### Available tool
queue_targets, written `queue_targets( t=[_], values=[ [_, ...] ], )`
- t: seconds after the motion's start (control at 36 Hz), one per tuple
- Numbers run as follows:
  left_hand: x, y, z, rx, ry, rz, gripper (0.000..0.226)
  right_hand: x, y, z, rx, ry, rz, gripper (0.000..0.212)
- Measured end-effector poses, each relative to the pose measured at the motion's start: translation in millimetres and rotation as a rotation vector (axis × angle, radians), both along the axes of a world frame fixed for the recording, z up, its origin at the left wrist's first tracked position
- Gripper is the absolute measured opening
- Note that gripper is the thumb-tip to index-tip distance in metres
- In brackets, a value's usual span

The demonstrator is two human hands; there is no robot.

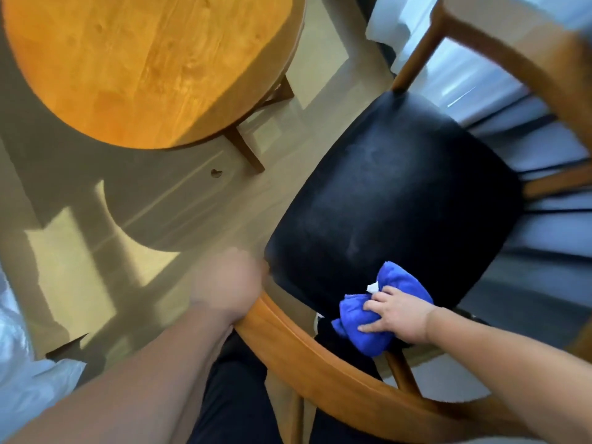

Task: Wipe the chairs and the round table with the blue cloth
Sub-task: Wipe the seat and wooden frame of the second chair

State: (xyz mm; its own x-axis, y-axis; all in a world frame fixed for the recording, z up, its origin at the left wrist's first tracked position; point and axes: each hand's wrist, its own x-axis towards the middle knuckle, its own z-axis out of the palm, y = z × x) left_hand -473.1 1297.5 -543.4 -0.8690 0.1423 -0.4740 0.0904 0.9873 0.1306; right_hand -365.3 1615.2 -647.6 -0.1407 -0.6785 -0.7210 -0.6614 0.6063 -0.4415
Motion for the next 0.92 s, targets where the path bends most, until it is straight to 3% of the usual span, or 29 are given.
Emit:
queue_targets(
  t=[0.42, 0.72, 0.92],
  values=[
    [-78.2, 87.8, -12.9, 0.127, 0.01, -0.468, 0.028, -1.8, 27.2, 31.0, 0.124, 0.255, -0.872, 0.057],
    [-143.4, 110.8, -31.0, 0.123, -0.04, -0.946, 0.017, 56.1, -4.8, 30.7, 0.464, 0.298, -1.795, 0.072],
    [-153.4, 130.1, -42.8, 0.118, -0.071, -1.127, 0.018, 67.4, -5.0, 20.7, 0.506, 0.372, -2.02, 0.068]
  ],
)
